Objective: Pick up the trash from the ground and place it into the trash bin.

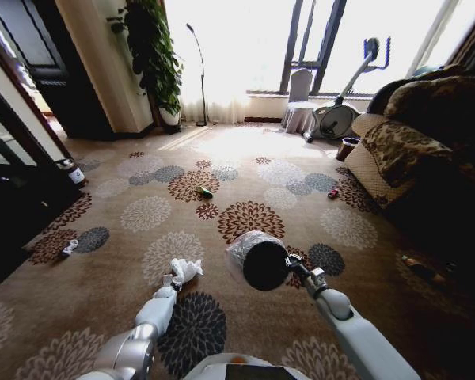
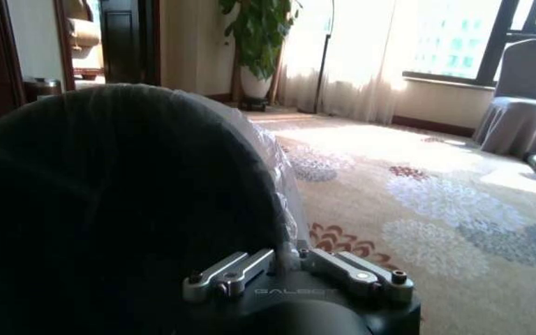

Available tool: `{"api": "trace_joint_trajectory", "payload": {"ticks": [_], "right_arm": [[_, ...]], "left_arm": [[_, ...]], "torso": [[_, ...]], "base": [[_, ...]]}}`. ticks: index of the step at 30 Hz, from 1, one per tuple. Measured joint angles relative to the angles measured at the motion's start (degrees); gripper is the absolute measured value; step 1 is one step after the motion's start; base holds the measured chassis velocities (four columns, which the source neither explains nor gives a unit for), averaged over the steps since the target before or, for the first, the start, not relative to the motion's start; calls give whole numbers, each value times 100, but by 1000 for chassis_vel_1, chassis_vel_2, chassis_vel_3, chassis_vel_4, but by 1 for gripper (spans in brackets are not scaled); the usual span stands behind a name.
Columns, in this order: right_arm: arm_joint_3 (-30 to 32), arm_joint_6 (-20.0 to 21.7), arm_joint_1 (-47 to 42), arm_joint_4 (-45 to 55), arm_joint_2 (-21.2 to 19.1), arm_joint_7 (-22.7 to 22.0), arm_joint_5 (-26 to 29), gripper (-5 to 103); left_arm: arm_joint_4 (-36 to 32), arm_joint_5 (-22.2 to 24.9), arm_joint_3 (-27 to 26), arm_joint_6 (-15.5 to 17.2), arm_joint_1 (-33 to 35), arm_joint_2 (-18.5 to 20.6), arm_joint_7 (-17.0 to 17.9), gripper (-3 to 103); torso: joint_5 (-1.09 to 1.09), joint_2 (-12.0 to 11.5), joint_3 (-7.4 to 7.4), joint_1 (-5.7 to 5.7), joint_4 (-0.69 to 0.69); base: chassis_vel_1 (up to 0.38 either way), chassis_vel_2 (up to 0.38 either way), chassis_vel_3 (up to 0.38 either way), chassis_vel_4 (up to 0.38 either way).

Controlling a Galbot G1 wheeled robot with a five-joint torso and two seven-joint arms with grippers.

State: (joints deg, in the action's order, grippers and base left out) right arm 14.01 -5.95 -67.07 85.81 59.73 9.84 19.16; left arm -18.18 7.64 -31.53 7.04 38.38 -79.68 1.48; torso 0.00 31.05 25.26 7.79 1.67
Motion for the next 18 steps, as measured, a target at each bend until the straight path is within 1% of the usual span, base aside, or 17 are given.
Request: {"api": "trace_joint_trajectory", "payload": {"ticks": [1, 2, 5, 6, 8, 9, 10, 11, 12, 13, 14, 15, 16, 17, 18], "right_arm": [[21, -2, -16, 3, -1, 1, 0, 0], [21, -2, -16, 3, -1, 1, 0, 0], [55, -7, -26, -2, 4, 3, -3, 0], [55, -7, -26, -2, 4, 3, -3, 0], [57, -10, -26, -6, 22, 3, 0, 0], [59, -10, -24, -6, 37, 2, 22, 0], [60, -10, -17, -6, 47, 0, 43, 0], [60, -10, -1, -6, 56, -5, 59, 0], [60, -10, -1, -6, 56, -5, 59, 0], [60, -10, 20, -6, 59, -8, 67, 0], [58, -10, 37, -6, 59, -14, 71, 0], [50, -10, 72, -6, 59, -14, 83, 0], [40, -11, 91, -2, 57, -12, 102, 0], [40, -11, 91, -2, 57, -12, 102, 0], [37, -16, 107, 15, 51, -1, 123, 0]], "left_arm": [[-11, 30, 7, 2, 9, -16, -24, 46], [-11, 30, 7, 2, 9, -16, -24, 46], [-69, 99, 36, 10, 72, -80, -63, 30], [-69, 99, 36, 10, 72, -80, -63, 30], [-154, 168, 63, -19, 128, -106, -63, 19], [-245, 236, 95, -112, 193, -125, -64, 24], [-310, 268, 121, -192, 237, -136, -55, 24], [-365, 283, 145, -274, 271, -144, -41, 29], [-365, 283, 145, -274, 271, -144, -41, 29], [-419, 287, 170, -362, 302, -147, -30, 34], [-444, 283, 185, -405, 317, -147, -23, 34], [-475, 231, 208, -478, 339, -148, -5, 45], [-478, 209, 213, -496, 342, -144, -5, 51], [-478, 209, 213, -496, 342, -144, -5, 51], [-478, 194, 215, -509, 345, -133, -11, 57]], "torso": [[0, 0, 0, 0, -1], [0, 0, 0, 0, -1], [-1, 0, 0, 0, 0], [-1, 0, 0, 0, 0], [0, 0, 0, 0, 0], [1, 0, 0, 0, 0], [0, 0, 0, 0, 0], [0, 0, 0, 0, 0], [0, 0, 0, 0, 0], [1, 0, 0, 0, 0], [1, 0, 0, 0, 0], [-1, 0, 0, 0, 0], [-1, 0, 0, 0, 0], [-1, 0, 0, 0, 0], [2, 0, 0, 0, 0]], "base": [[0, 0, 0, 0], [0, 0, 0, 0], [0, 0, 0, 0], [0, 0, 0, 0], [0, 0, 0, 0], [0, 0, 0, 0], [0, 0, 0, 0], [0, 0, 0, 0], [0, 0, 0, 0], [0, 0, 0, 0], [0, 0, 0, 0], [0, 0, 0, 0], [0, 0, 0, 0], [0, 0, 0, 0], [0, 0, 0, 0]]}}
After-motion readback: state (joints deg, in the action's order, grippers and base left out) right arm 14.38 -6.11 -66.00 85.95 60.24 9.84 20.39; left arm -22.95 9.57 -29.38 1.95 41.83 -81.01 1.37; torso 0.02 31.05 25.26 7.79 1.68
